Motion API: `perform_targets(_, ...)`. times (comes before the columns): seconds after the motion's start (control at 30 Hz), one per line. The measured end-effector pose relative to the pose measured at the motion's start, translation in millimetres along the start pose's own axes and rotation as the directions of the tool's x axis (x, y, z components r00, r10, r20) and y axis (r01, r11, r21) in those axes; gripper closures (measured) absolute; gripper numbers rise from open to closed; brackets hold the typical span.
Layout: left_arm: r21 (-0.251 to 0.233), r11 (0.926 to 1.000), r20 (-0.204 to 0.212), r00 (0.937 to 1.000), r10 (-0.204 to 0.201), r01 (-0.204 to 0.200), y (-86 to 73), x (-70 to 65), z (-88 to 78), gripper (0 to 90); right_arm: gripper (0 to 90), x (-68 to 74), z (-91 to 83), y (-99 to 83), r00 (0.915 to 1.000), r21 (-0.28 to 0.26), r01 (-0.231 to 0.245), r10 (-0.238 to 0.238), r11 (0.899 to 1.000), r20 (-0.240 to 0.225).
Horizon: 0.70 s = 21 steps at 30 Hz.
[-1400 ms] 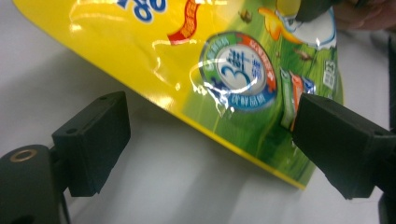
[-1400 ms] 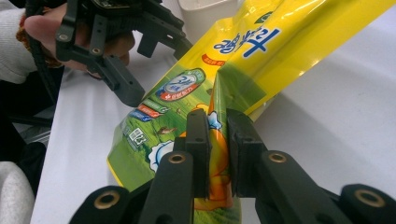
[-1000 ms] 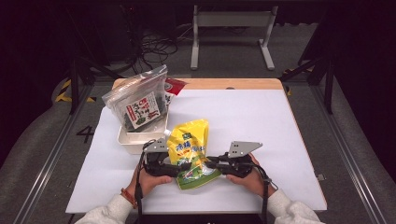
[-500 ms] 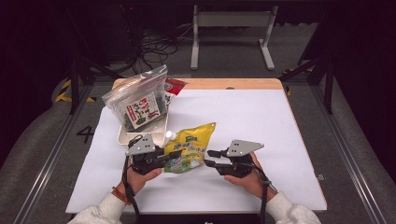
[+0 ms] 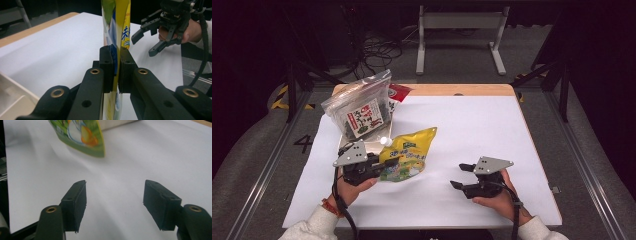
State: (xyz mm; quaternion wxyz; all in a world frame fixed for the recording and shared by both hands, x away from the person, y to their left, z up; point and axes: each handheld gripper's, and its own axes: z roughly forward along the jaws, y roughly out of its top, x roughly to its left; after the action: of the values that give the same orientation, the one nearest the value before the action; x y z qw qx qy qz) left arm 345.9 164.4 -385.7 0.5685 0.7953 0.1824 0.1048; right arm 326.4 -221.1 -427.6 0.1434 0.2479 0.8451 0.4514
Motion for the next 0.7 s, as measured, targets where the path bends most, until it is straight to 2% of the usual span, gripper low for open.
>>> perform_targets(0.23, -0.021, 0.9996, -0.024, 0.9995, 0.021, -0.021, 6.0, 7.8, -16.1, 84.0, 30.0, -4.2, -1.3, -9.7, 0.9998, 0.031, -0.017, 0.016, 0.999, 0.015)
perform_targets(0.33, -0.023, 0.9987, -0.048, 0.9978, 0.046, -0.047, 8.9, 12.9, -25.5, 84.1, 28.9, -3.2, -1.6, -9.8, 0.9997, 0.034, -0.012, 0.011, 0.999, 0.023)
perform_targets(0.5, -0.047, 0.9981, -0.073, 0.9967, 0.036, -0.040, 10.3, 18.9, -36.0, 84.1, 27.2, -0.9, -2.5, -11.0, 0.9996, 0.036, -0.003, 0.002, 0.999, 0.026)
perform_targets(0.6, -0.053, 0.9965, -0.088, 0.9943, 0.060, -0.065, 14.0, 23.0, -43.2, 84.0, 26.1, -0.4, -2.9, -12.4, 0.9995, 0.036, -0.008, 0.007, 0.999, 0.031)
perform_targets(0.7, -0.056, 0.9961, -0.100, 0.9931, 0.062, -0.068, 16.2, 26.4, -47.5, 84.1, 24.9, 1.2, -2.2, -18.4, 0.9993, 0.053, -0.019, 0.018, 0.998, 0.034)
